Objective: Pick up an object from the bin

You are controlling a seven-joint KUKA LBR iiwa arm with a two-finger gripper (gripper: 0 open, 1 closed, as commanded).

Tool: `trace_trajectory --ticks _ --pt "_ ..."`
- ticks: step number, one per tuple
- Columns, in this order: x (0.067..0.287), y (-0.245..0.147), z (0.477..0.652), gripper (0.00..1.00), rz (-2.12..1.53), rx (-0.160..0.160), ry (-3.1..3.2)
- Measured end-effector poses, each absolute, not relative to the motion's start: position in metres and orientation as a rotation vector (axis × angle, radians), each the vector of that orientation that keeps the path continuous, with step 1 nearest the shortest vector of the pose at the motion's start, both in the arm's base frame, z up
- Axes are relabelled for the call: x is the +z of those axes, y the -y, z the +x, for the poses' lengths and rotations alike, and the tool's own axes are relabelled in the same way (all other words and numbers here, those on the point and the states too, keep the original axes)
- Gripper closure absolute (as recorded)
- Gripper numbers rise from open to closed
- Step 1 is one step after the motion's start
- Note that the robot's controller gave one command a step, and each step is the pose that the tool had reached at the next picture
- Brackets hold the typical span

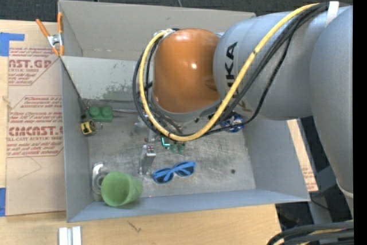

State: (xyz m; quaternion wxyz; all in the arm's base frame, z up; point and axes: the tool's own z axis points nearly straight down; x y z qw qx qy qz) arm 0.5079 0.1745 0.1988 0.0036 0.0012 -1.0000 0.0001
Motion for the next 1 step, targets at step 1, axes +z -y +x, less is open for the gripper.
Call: trace_trajectory --ticks 1 --pt "0.1377 -0.2044 0.4987 0.0 0.071 0.001 3.154"
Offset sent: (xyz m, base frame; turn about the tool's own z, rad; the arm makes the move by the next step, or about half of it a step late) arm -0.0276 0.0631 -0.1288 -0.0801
